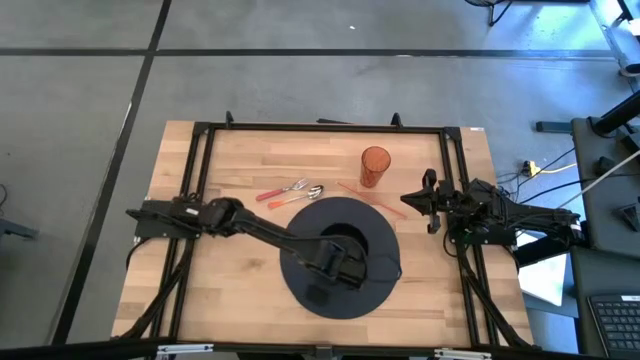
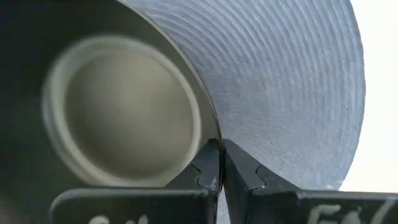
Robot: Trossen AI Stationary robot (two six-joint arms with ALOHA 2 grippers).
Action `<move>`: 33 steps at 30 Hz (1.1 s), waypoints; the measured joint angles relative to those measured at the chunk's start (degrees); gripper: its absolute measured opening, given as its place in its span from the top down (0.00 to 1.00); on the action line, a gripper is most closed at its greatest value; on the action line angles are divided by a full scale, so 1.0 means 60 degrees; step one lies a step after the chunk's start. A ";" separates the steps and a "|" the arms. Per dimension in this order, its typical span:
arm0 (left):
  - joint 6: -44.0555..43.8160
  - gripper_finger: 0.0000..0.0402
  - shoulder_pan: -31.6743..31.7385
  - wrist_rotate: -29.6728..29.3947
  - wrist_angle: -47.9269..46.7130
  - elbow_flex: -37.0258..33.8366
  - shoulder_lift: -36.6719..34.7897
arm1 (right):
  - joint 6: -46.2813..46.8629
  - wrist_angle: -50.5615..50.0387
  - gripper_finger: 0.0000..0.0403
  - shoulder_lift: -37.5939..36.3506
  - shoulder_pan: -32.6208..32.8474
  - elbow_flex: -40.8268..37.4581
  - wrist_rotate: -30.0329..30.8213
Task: Pick & Place Utensil
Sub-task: Put the black bowl on the black placemat
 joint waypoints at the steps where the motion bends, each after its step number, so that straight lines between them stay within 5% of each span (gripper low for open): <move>1: 0.0114 0.99 -0.0007 0.0059 -0.0135 0.0000 0.0047 | 0.0000 0.0000 0.95 0.0001 0.0000 0.0004 0.0000; 33: 0.0668 0.99 -0.0379 -0.0515 0.0035 -0.0413 0.0106 | 0.0000 0.0000 0.95 -0.0001 0.0000 0.0001 0.0000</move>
